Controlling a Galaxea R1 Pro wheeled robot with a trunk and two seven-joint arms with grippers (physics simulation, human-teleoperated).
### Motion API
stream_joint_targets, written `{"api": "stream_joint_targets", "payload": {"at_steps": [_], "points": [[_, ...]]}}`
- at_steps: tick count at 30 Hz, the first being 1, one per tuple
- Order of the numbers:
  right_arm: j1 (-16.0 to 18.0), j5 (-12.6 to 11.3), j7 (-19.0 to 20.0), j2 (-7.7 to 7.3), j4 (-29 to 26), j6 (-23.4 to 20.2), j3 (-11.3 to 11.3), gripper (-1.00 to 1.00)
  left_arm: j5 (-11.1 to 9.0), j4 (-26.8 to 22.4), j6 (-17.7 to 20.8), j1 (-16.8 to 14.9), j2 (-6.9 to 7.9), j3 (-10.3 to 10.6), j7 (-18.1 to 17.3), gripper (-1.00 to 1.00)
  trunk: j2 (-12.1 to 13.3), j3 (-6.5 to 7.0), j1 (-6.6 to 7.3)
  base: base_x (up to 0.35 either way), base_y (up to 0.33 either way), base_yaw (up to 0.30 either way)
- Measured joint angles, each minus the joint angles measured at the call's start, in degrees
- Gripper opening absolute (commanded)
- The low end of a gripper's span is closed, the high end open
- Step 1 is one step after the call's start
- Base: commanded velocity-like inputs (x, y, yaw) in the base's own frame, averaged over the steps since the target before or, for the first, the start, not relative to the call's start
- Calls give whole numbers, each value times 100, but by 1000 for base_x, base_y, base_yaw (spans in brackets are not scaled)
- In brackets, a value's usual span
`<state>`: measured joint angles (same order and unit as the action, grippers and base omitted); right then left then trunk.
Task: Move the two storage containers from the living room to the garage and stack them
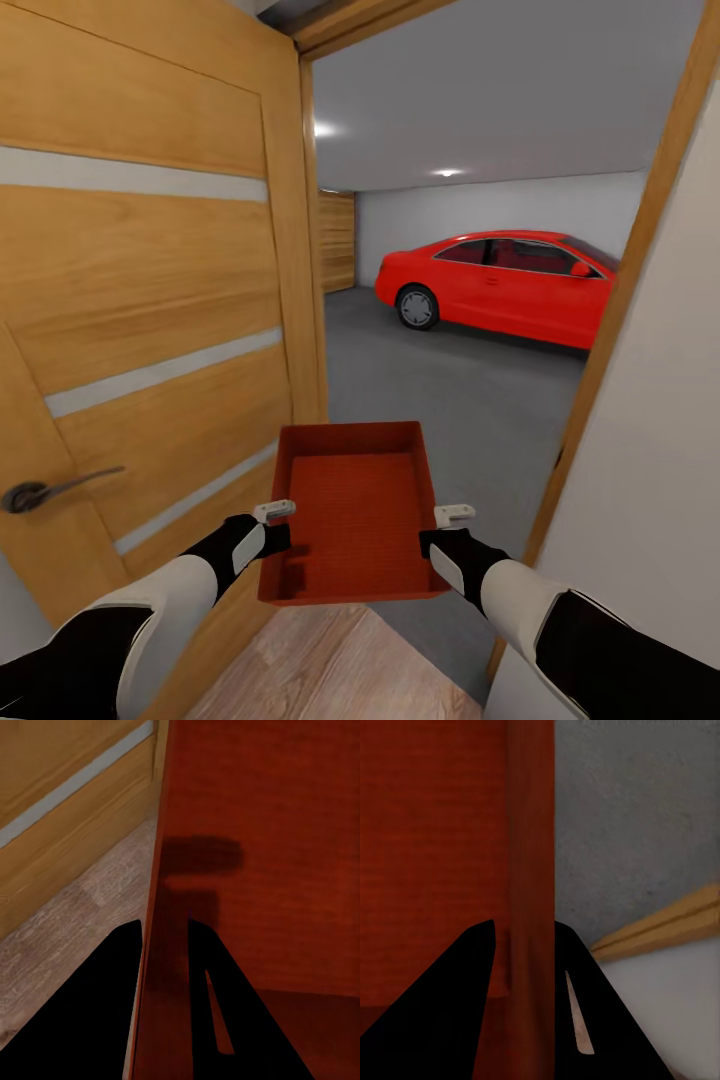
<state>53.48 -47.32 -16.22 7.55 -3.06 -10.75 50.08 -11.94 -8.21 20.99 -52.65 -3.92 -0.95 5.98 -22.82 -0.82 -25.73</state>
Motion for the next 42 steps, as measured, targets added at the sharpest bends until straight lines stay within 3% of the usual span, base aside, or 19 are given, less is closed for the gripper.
{"api": "stream_joint_targets", "payload": {"at_steps": [7,26,42], "points": [[1,2,-1,1,0,-1,0,-100,2,1,0,0,0,-1,-2,-100,0,0,-2,76,57,-36],[0,11,-2,-1,-3,-4,-6,-100,2,2,-1,0,0,-3,-2,-100,0,0,-2,1,1,-229],[0,7,-1,-1,-4,-5,-4,-100,-1,1,0,0,0,-1,0,-100,0,0,0,183,159,-27]]}}
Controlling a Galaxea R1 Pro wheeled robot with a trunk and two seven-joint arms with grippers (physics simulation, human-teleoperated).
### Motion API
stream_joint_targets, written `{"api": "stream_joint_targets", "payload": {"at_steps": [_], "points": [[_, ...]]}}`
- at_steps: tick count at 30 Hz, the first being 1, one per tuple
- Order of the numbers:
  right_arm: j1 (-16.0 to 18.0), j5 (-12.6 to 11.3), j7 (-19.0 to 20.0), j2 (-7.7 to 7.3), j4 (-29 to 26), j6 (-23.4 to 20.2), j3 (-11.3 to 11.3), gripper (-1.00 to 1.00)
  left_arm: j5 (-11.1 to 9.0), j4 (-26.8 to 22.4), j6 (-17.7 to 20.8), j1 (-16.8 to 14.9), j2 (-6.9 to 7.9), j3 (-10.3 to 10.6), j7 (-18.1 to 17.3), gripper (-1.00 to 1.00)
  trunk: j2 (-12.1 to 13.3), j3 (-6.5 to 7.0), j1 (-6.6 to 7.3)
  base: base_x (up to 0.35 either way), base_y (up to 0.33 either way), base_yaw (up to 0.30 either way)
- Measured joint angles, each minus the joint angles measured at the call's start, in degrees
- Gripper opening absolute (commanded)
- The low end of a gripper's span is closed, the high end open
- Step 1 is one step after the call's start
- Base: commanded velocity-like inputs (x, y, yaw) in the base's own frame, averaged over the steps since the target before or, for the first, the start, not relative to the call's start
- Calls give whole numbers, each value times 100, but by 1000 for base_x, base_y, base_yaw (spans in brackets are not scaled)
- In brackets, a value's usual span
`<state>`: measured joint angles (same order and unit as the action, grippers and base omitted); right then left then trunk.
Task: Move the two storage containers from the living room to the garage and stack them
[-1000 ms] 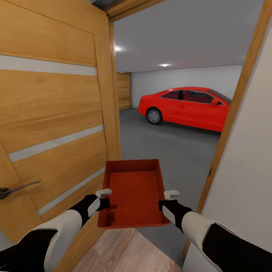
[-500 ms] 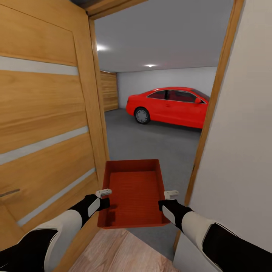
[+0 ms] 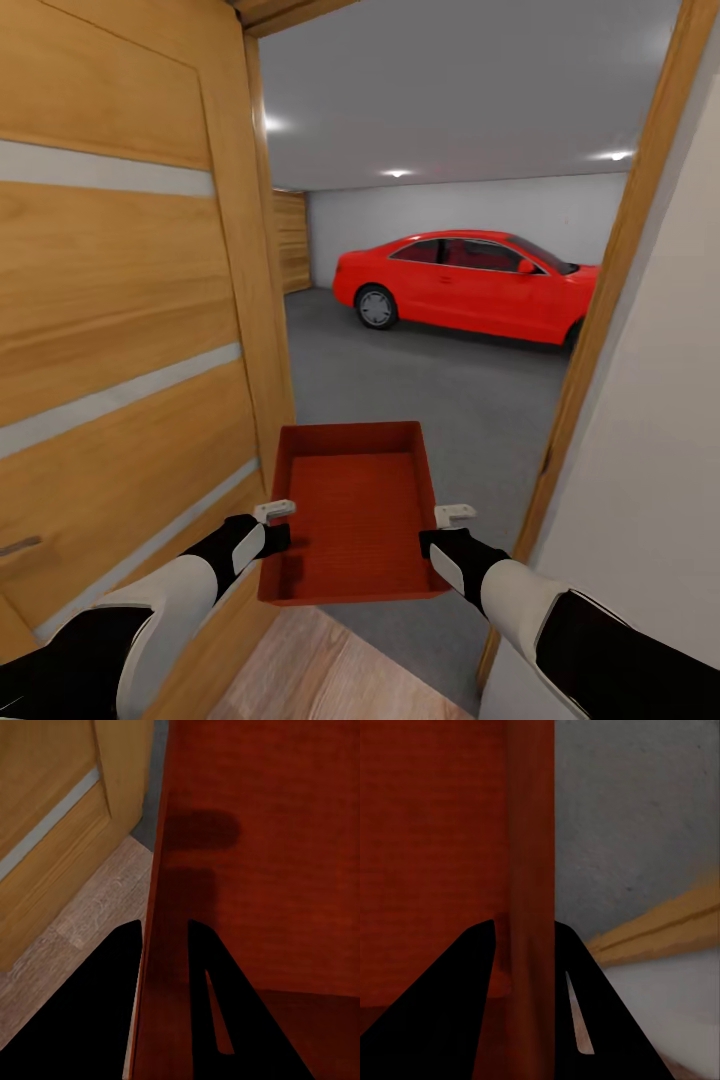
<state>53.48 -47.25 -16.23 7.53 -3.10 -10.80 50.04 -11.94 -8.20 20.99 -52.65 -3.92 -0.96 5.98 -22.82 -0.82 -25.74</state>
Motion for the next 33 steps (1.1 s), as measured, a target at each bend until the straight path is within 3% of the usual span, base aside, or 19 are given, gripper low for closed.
{"api": "stream_joint_targets", "payload": {"at_steps": [10,22,33], "points": [[0,10,-2,0,0,-1,-7,-100,2,1,-1,0,0,-2,-1,-100,0,0,-2,16,12,-215],[0,-2,0,0,-1,0,1,-100,0,0,0,0,0,0,0,-100,0,0,0,185,158,-30],[0,6,-2,0,0,-1,-3,-100,2,1,-1,0,0,-2,-1,-100,0,0,-2,52,36,-226]]}}
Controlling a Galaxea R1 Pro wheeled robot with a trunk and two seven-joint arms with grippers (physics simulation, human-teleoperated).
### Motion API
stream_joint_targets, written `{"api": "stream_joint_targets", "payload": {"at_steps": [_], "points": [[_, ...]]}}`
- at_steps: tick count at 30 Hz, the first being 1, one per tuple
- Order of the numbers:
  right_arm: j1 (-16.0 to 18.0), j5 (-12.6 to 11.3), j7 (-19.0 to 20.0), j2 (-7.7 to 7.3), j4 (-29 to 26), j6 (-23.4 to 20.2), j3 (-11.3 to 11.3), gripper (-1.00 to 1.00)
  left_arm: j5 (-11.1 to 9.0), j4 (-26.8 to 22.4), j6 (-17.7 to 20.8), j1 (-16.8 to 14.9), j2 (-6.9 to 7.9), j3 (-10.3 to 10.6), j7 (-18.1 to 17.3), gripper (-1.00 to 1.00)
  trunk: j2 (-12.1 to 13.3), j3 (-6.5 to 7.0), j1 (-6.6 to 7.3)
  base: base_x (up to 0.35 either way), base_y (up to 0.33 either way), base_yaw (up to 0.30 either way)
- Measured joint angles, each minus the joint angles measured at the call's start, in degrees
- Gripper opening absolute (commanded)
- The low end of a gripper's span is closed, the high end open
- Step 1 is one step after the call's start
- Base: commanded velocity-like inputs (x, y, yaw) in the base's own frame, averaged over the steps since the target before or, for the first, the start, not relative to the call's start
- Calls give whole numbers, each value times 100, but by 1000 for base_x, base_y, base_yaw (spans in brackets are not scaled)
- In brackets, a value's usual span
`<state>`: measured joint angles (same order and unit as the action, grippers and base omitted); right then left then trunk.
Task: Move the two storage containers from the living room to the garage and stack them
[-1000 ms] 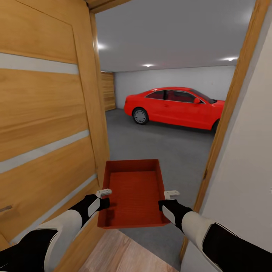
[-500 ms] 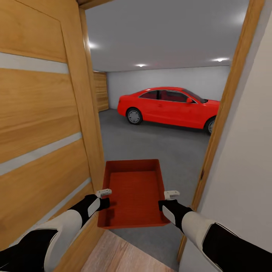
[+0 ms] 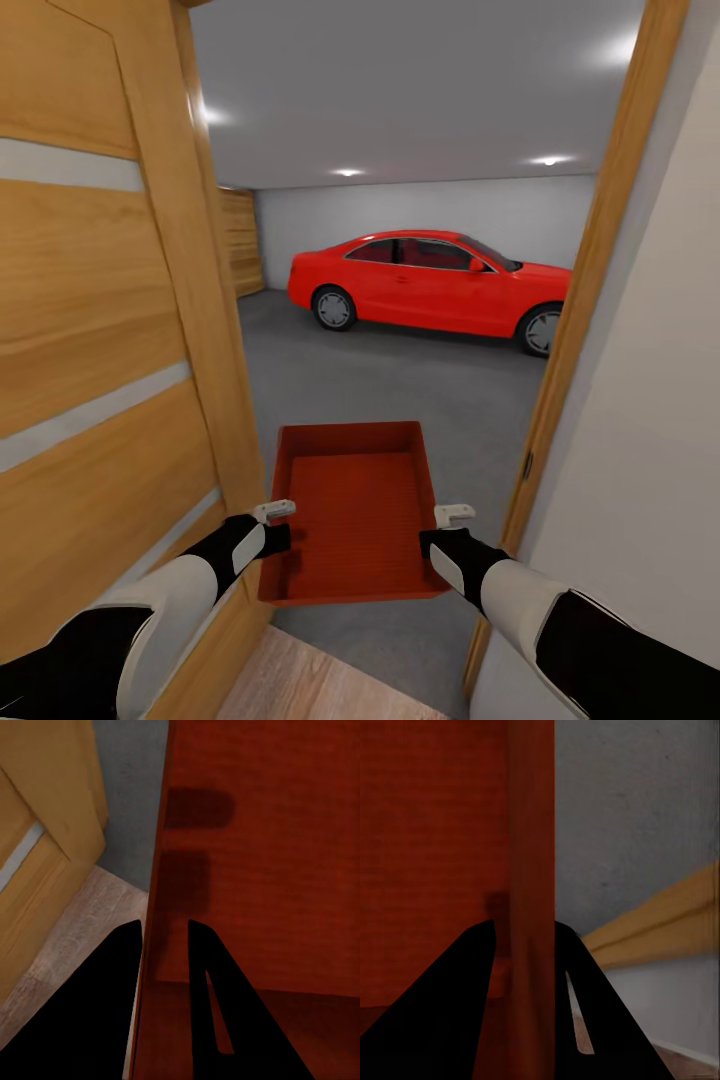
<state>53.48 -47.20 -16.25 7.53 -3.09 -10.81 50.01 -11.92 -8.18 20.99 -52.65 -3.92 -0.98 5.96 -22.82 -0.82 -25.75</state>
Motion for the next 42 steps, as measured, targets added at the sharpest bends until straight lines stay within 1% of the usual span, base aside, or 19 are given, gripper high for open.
{"api": "stream_joint_targets", "payload": {"at_steps": [7,14,29,37,42], "points": [[0,4,1,0,0,0,-4,-100,-2,-1,1,1,0,1,0,-100,0,0,0,16,11,-177],[0,-2,2,0,0,-1,1,-100,-4,-1,1,1,1,2,1,-100,1,0,0,144,121,-8],[0,3,2,0,0,0,-3,-100,-4,-2,1,1,1,2,1,-100,0,0,0,6,14,0],[0,-1,3,-1,-2,-1,0,-100,-2,-1,2,0,0,1,3,-100,0,0,0,0,207,0],[0,3,2,0,0,-1,-3,-100,-2,-2,1,1,1,1,1,-100,0,0,0,0,70,0]]}}
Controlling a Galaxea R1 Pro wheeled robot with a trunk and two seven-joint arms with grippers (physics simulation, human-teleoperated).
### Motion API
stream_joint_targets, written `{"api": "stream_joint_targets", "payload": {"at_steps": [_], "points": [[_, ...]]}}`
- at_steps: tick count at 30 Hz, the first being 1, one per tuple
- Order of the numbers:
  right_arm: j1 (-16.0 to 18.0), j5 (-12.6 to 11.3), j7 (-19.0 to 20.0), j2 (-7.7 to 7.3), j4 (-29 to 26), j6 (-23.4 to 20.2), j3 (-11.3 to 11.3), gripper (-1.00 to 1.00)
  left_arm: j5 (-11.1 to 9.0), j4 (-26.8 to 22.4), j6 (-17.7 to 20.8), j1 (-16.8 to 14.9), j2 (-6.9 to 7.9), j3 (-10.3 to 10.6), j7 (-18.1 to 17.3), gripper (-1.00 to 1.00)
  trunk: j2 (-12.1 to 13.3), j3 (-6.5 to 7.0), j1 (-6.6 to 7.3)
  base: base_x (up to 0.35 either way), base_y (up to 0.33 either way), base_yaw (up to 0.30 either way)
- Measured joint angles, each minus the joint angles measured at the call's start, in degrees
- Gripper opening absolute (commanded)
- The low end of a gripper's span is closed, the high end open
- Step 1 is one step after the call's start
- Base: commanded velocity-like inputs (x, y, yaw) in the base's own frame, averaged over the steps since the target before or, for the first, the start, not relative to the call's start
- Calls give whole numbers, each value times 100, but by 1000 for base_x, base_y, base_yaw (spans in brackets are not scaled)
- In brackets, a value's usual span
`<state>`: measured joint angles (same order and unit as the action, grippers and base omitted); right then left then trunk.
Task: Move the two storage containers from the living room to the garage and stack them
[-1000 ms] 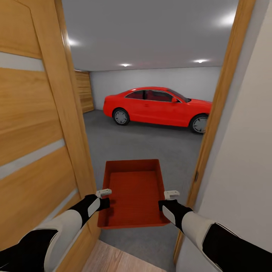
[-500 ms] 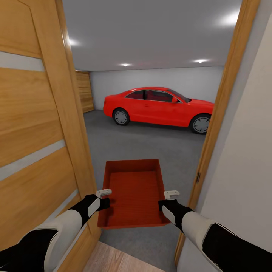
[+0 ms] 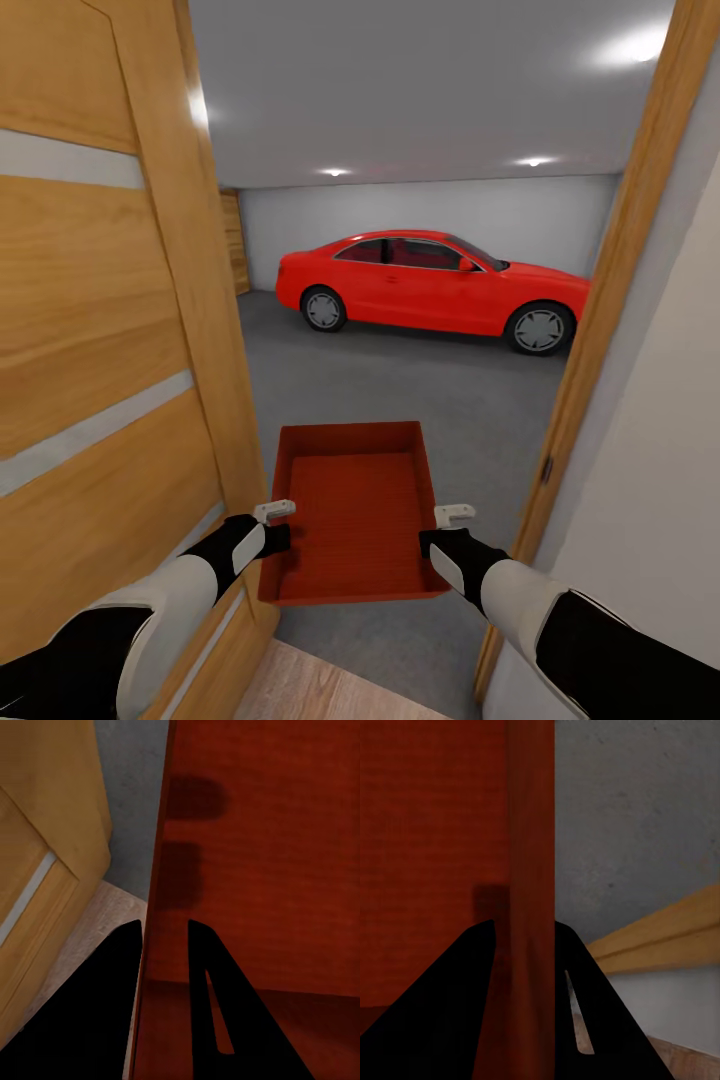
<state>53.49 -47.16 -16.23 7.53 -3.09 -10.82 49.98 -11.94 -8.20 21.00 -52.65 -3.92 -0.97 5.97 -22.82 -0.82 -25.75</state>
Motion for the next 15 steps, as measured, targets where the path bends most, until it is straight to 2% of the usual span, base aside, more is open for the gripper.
{"api": "stream_joint_targets", "payload": {"at_steps": [6,15], "points": [[0,-9,-4,1,-1,0,8,-100,1,1,-1,0,0,0,0,-100,0,0,0,0,8,-48],[0,-9,-4,0,-1,0,8,-100,2,2,-1,-1,-1,-1,-1,-100,0,0,0,0,0,-211]]}}
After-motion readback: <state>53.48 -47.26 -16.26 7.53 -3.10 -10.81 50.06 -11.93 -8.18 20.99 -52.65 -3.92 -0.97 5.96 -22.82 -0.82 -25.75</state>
